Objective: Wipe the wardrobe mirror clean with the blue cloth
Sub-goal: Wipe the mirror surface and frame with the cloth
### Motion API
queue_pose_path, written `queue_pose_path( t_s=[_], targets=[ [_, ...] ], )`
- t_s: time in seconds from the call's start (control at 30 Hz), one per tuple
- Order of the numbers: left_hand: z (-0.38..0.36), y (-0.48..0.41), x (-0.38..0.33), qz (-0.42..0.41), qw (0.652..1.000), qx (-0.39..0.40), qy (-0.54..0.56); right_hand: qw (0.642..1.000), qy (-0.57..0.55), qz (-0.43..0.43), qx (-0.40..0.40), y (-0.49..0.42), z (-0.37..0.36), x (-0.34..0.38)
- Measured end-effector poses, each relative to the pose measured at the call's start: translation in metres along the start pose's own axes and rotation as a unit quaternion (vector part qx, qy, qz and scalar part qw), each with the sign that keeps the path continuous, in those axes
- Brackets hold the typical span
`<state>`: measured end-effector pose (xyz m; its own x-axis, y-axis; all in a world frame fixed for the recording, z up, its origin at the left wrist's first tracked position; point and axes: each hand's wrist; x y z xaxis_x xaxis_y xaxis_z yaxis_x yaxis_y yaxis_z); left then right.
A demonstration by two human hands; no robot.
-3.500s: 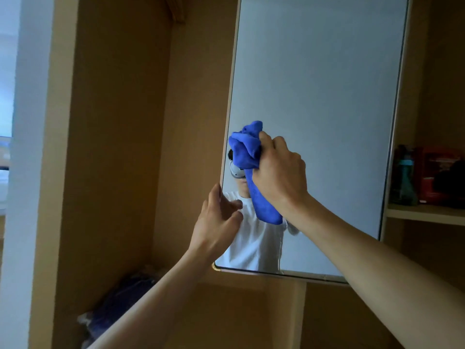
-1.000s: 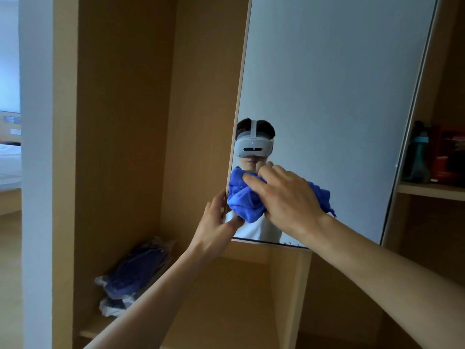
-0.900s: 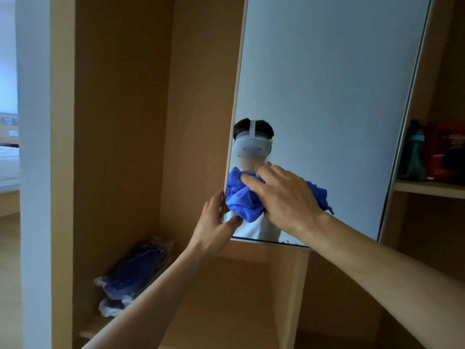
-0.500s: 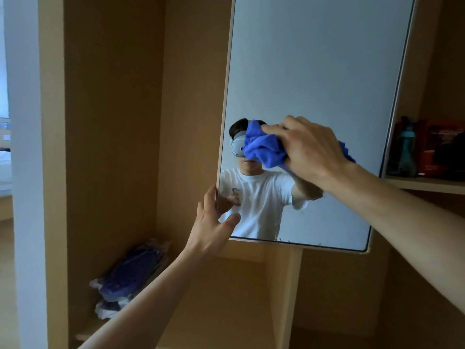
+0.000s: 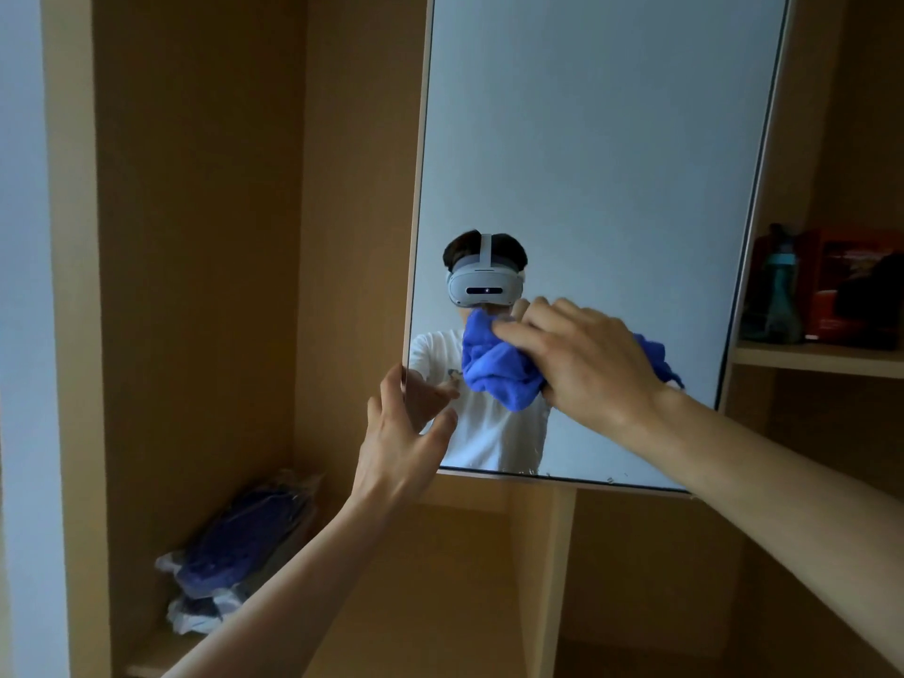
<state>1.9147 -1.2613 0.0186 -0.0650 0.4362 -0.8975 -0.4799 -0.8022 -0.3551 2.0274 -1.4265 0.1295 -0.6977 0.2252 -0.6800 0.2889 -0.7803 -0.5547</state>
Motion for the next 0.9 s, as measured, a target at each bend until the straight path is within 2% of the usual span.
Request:
queue_pose_path(
  t_s=[0.13, 0.27, 0.47, 0.57, 0.77, 0.9],
  targets=[
    [0.0, -0.002, 0.002, -0.003, 1.0, -0.003, -0.011, 0.999, 0.032, 0.012, 0.024, 0.01, -0.007, 0.013],
    [-0.001, -0.003, 0.002, 0.002, 1.0, -0.005, -0.022, 0.998, 0.052, -0.014, 0.034, 0.008, -0.011, 0.012],
    [0.001, -0.001, 0.0, 0.0, 1.0, -0.003, -0.024, 0.991, 0.038, -0.125, -0.039, -0.025, 0.014, -0.027],
    [0.003, 0.0, -0.001, -0.003, 1.0, -0.002, -0.031, 0.985, 0.042, -0.152, -0.075, -0.045, 0.027, -0.051],
    [0.0, 0.001, -0.001, -0.012, 1.0, -0.003, 0.003, 0.988, 0.031, -0.134, -0.071, -0.035, 0.02, -0.045],
    [-0.001, 0.003, -0.004, 0.002, 1.0, -0.004, 0.007, 0.996, 0.021, -0.071, -0.051, -0.009, -0.001, -0.011]
  ],
)
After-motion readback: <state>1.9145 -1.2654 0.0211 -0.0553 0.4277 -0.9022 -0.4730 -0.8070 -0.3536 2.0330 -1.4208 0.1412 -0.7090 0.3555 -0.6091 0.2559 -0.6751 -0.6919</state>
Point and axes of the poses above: each hand's wrist, its own y-axis away from the middle knuckle, its own z-axis out of the back of the hand, x = y × z, and after that the axes turned 14 degrees about z, right-handed
